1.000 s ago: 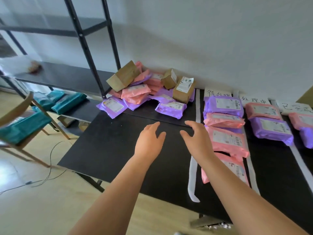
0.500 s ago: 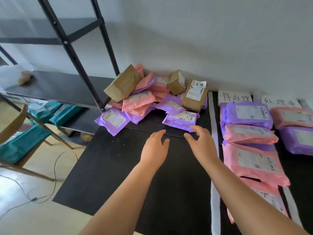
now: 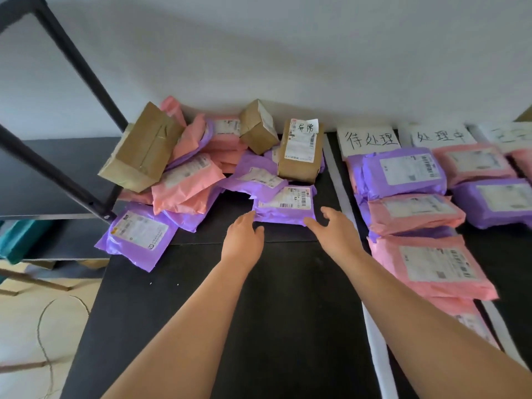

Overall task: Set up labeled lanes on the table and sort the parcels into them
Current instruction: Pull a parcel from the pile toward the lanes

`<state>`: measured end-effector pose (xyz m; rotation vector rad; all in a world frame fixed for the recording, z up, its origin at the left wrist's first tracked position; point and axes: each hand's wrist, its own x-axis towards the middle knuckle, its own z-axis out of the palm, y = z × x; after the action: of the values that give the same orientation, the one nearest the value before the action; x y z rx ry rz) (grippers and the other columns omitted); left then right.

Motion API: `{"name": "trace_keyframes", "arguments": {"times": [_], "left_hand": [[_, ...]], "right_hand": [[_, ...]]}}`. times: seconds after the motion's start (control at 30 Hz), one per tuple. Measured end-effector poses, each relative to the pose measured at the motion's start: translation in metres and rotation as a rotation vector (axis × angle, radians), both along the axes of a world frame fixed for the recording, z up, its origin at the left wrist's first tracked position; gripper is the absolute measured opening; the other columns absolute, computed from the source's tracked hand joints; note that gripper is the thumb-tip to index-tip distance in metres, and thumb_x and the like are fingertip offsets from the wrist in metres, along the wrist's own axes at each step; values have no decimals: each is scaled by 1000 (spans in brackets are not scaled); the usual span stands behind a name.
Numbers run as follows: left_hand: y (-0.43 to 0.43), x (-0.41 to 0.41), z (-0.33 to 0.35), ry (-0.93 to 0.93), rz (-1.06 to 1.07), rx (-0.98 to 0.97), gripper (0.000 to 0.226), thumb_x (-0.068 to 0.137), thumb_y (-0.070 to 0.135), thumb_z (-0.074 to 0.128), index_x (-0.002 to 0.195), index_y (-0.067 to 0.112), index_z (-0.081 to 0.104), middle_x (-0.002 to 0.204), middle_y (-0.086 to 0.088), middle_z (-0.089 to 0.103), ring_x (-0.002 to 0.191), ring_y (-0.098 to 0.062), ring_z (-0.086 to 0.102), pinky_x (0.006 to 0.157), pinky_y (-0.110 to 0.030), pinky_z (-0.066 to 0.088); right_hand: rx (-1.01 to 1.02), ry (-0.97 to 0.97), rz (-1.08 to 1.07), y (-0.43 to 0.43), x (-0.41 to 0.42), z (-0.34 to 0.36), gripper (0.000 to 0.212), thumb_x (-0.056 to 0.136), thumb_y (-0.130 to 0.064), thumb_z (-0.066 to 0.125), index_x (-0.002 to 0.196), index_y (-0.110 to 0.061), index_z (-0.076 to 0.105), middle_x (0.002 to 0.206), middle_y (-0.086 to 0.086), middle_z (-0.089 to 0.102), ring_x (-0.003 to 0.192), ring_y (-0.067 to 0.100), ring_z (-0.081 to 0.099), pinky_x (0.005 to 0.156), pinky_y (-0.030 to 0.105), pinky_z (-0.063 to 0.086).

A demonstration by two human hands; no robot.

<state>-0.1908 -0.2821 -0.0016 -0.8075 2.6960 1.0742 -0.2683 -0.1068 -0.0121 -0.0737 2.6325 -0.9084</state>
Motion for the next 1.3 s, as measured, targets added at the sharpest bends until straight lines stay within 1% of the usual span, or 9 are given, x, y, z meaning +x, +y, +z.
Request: {"name": "trace_keyframes", "arguments": {"times": [0.1, 0.23, 0.43, 0.63, 0.83, 0.97, 1.1, 1.23, 1.3], "left_hand": [[-14, -26, -9, -32, -29, 11, 41, 102, 15, 43, 142, 7, 43, 148, -8, 44, 134, -24, 41, 101, -29, 34], [-24, -47, -21, -155, -76, 54, 51, 105, 21, 40, 152, 8, 26, 156, -11, 33, 141, -27, 34, 111, -34, 28], [-24, -55, -34, -183, 7, 206, 47, 100, 28, 44, 143, 10, 40, 131, -18, 56, 115, -36, 56, 91, -41, 46], [-19, -42, -31, -181, 13, 206, 50, 100, 30, 44, 148, 16, 36, 134, -6, 55, 118, -30, 55, 108, -48, 39], [-8, -22, -28, -152, 90, 249, 37, 99, 31, 44, 133, 17, 48, 117, -8, 65, 106, -31, 61, 105, -49, 42], [2, -5, -15, -115, 160, 242, 27, 99, 33, 46, 120, 19, 53, 103, 0, 65, 96, -26, 62, 80, -35, 47], [11, 18, 2, -78, 206, 215, 23, 99, 34, 49, 117, 19, 54, 107, 5, 63, 93, -19, 59, 75, -31, 44], [16, 32, 27, -1, 204, 196, 23, 99, 28, 51, 118, 17, 56, 108, 4, 59, 86, -13, 56, 68, -28, 43], [17, 36, 43, 99, 197, 125, 22, 98, 24, 53, 117, 15, 57, 116, -2, 58, 92, -17, 56, 75, -32, 46]], "right_hand": [[71, -59, -21, -10, -16, -10, 66, 98, -52, 51, 151, -15, 36, 151, 8, 44, 137, 28, 44, 109, 46, 40], [208, -103, -1, -21, -25, -16, 54, 104, -42, 44, 148, -12, 38, 149, 10, 46, 134, 29, 45, 104, 40, 39], [147, -149, -79, -35, -36, -27, 34, 103, -39, 43, 123, -14, 56, 117, 7, 64, 99, 24, 61, 88, 41, 52], [122, -98, -180, -32, -35, -26, 28, 101, -34, 51, 109, -9, 61, 97, 5, 64, 81, 21, 57, 61, 29, 38], [90, 12, -198, -20, -21, -11, 21, 98, -24, 59, 110, -9, 65, 105, 7, 68, 89, 21, 63, 64, 28, 43], [24, 94, -239, -8, -7, 4, 15, 96, -21, 61, 102, -10, 69, 104, 7, 70, 91, 22, 64, 70, 34, 51], [-10, 178, -240, 3, 13, 25, 12, 95, -17, 59, 93, -11, 69, 97, 3, 70, 83, 18, 60, 63, 29, 43], [-57, 315, -217, 13, 34, 56, 12, 95, -16, 60, 92, -11, 70, 90, 1, 68, 83, 19, 60, 71, 35, 50], [-59, 416, -194, 16, 43, 70, 12, 94, -15, 61, 88, -12, 71, 85, 3, 70, 81, 23, 61, 78, 39, 50]]}}
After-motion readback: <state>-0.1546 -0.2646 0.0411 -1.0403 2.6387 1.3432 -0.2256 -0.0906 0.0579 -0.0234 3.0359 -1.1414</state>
